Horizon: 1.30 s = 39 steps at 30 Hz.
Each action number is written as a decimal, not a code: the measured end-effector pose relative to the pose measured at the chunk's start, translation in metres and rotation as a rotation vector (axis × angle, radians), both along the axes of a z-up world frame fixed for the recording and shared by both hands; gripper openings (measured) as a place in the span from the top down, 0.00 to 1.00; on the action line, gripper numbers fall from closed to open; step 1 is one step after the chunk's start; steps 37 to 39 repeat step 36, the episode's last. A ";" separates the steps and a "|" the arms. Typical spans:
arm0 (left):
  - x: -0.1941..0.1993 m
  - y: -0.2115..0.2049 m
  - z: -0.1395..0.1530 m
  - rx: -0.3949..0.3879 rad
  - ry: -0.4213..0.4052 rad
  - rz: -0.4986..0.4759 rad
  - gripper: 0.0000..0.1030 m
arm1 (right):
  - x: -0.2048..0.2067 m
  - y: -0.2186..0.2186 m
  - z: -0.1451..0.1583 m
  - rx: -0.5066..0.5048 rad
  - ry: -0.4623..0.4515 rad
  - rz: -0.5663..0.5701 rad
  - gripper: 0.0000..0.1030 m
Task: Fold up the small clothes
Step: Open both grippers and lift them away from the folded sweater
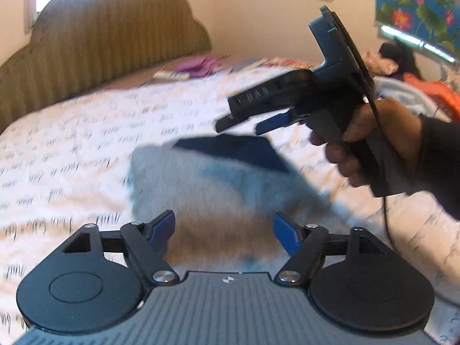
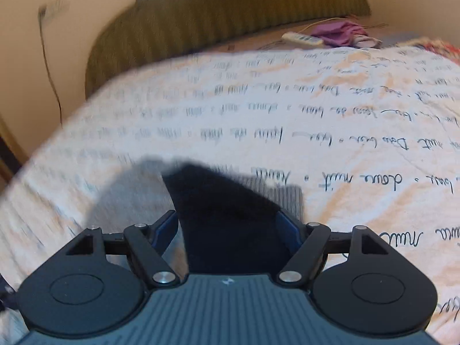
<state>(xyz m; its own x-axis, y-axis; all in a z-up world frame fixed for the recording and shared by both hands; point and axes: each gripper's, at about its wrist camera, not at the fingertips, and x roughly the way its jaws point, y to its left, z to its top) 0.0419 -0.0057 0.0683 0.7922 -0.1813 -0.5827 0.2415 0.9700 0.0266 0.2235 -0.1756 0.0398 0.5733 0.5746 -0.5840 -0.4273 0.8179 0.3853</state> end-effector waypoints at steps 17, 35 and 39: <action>-0.051 -0.013 -0.019 0.161 -0.134 -0.221 0.21 | -0.069 -0.034 0.000 0.238 0.150 0.163 0.24; -0.061 0.002 -0.043 0.274 -0.018 -0.174 0.40 | -0.112 -0.077 -0.027 0.420 0.374 0.128 0.54; -0.063 0.003 -0.046 0.277 -0.015 -0.183 0.44 | -0.112 -0.075 -0.027 0.429 0.380 0.141 0.54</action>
